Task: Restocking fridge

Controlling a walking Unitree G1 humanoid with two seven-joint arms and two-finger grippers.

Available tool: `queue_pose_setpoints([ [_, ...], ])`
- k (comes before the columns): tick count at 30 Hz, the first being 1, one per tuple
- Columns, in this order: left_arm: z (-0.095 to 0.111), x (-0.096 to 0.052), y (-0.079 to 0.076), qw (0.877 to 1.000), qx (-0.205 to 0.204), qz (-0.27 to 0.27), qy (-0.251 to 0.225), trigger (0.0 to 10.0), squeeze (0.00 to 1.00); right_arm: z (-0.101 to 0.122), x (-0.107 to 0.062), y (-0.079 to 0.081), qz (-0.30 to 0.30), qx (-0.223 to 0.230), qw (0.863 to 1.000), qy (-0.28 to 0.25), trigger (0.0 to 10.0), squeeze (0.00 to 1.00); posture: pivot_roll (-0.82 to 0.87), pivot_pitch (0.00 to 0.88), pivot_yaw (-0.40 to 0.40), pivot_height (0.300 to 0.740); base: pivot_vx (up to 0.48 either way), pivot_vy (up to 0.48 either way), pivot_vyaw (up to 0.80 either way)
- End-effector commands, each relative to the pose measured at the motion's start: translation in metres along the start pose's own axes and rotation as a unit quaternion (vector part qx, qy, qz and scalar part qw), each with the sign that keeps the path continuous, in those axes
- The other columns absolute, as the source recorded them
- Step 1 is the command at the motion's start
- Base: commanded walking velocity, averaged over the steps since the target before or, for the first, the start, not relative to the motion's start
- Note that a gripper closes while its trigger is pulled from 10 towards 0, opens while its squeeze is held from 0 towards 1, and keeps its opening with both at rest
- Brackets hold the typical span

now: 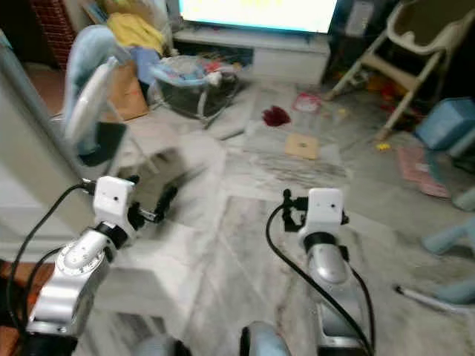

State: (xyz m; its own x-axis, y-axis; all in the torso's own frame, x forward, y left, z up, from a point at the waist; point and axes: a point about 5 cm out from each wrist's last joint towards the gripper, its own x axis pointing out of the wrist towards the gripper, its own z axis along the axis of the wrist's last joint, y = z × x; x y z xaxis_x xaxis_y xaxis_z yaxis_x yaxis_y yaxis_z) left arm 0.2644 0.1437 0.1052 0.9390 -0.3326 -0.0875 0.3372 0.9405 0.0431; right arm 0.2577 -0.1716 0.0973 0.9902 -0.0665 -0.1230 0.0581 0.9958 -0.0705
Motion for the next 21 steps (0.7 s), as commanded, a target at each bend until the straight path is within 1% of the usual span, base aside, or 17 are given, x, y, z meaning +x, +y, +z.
queue_pose_setpoints([
  [1, 0.001, 0.002, -0.001, 1.000, -0.010, 0.006, 0.001, 10.0, 0.00, 0.001, 0.000, -0.005, -0.005, -0.004, 1.000, -0.002, 10.0, 0.00, -0.01, 0.063, -0.013, 0.740, 0.000, 0.000, -0.80],
  [6, 0.003, 0.004, 0.000, 1.000, -0.010, 0.007, -0.003, 10.0, 0.00, 0.001, 0.000, -0.005, -0.006, -0.003, 1.000, -0.003, 10.0, 0.00, -0.01, 0.062, -0.016, 0.740, 0.000, 0.000, -0.80],
  [10, 0.004, 0.005, 0.000, 1.000, -0.011, 0.006, -0.007, 10.0, 0.00, 0.001, 0.001, -0.005, -0.003, -0.003, 1.000, -0.003, 10.0, 0.00, -0.02, 0.062, -0.017, 0.740, 0.000, 0.446, -0.80],
  [12, 0.006, 0.006, -0.001, 1.000, -0.009, 0.003, -0.010, 10.0, 0.00, 0.003, 0.001, -0.002, 0.003, -0.007, 1.000, -0.006, 10.0, 0.00, -0.03, 0.066, -0.015, 0.740, 0.000, 0.480, -0.80],
  [18, 0.010, 0.010, -0.005, 1.000, -0.004, -0.007, -0.019, 10.0, 0.00, 0.004, 0.002, -0.001, 0.000, -0.006, 1.000, -0.006, 10.0, 0.00, -0.03, 0.069, -0.011, 0.740, 0.000, 0.451, -0.80],
  [21, 0.012, 0.013, -0.004, 1.000, 0.001, -0.007, -0.023, 10.0, 0.00, 0.004, 0.003, -0.002, -0.001, -0.006, 1.000, -0.008, 10.0, 0.00, -0.03, 0.074, -0.009, 0.740, 0.000, 0.000, -0.80],
])
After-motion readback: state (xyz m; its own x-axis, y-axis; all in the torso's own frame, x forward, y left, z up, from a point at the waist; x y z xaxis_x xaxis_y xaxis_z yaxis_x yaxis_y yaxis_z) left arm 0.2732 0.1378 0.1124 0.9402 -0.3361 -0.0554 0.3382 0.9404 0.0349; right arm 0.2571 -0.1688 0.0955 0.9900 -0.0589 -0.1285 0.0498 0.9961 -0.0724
